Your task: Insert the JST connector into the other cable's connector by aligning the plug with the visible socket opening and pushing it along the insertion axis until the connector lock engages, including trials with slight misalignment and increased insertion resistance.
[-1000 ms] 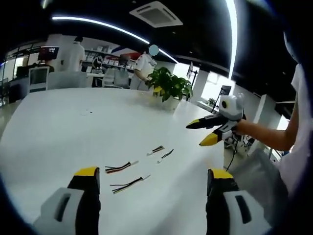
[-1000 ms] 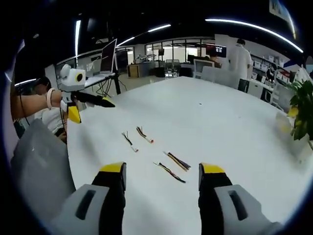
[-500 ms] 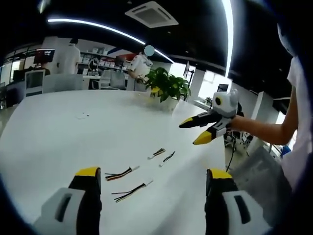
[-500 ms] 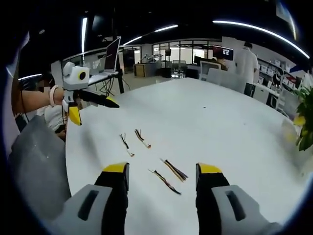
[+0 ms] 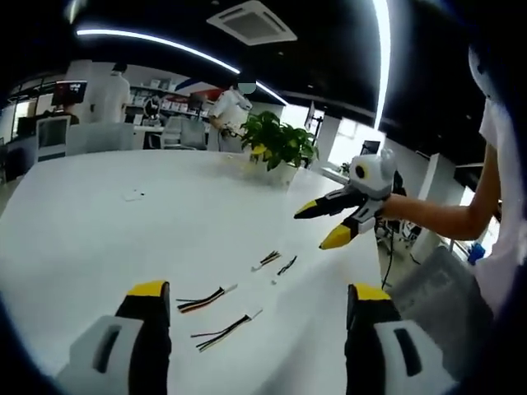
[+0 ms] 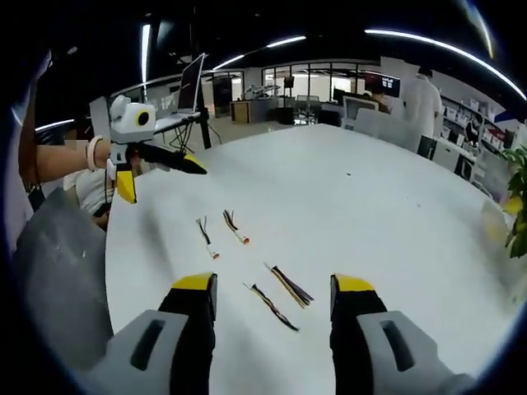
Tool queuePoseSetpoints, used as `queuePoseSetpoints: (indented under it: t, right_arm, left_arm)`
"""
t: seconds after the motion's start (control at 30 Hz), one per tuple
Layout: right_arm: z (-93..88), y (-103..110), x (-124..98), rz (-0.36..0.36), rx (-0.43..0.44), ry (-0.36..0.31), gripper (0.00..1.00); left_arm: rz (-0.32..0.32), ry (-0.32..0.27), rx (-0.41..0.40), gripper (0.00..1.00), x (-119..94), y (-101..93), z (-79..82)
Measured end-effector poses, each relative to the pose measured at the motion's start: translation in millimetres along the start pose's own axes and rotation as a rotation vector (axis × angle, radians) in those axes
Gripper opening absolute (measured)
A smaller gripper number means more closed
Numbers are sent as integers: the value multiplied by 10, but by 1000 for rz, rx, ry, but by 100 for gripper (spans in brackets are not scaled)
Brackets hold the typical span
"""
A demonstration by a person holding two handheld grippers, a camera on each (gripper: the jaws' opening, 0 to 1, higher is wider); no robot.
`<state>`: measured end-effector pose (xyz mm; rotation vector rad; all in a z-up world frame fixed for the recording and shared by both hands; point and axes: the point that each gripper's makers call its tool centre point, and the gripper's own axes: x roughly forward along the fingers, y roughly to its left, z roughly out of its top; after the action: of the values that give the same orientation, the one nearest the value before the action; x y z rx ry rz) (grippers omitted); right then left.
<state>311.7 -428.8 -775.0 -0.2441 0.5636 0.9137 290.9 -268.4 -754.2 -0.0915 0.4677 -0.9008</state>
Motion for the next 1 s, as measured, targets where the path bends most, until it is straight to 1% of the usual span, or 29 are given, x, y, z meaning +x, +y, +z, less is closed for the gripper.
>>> queuePoseSetpoints:
  t: [0.2,0.3,0.4,0.43,0.5,0.6,0.7,0.77,0.87,1.0]
  right_arm:
    - [-19,-35,38,-10,8,6,54]
    - [-16,-33,67,-9,-6,4,53]
    - [-40,-30,105,0,-19,13,52]
    - [-46,-35,118,1,-16,15,52]
    - [-57,-65,146,-8,-5,22,53]
    - [-58,-94,175,-9,-13,14,52]
    - [-79,-125,218,-9,-2,16,52]
    - [-99,-168,242,-29,2,26,54]
    - [-82,-182,261,-30,1,13,53]
    - [-49,-202,293,-22,9,-12,49]
  left_arm:
    - [-11,10,22,87,19,-17,13]
    - [-15,9,29,86,33,-32,24]
    - [-20,38,37,86,106,-26,-24]
    - [-20,45,33,86,127,-14,-36]
    - [-9,52,-5,87,168,39,-56]
    - [-15,47,2,87,208,63,-39]
    - [-19,61,27,87,255,107,-50]
    - [-16,67,37,86,270,136,-56]
    - [-12,51,78,82,282,173,-24]
    - [-37,30,70,79,314,168,6]
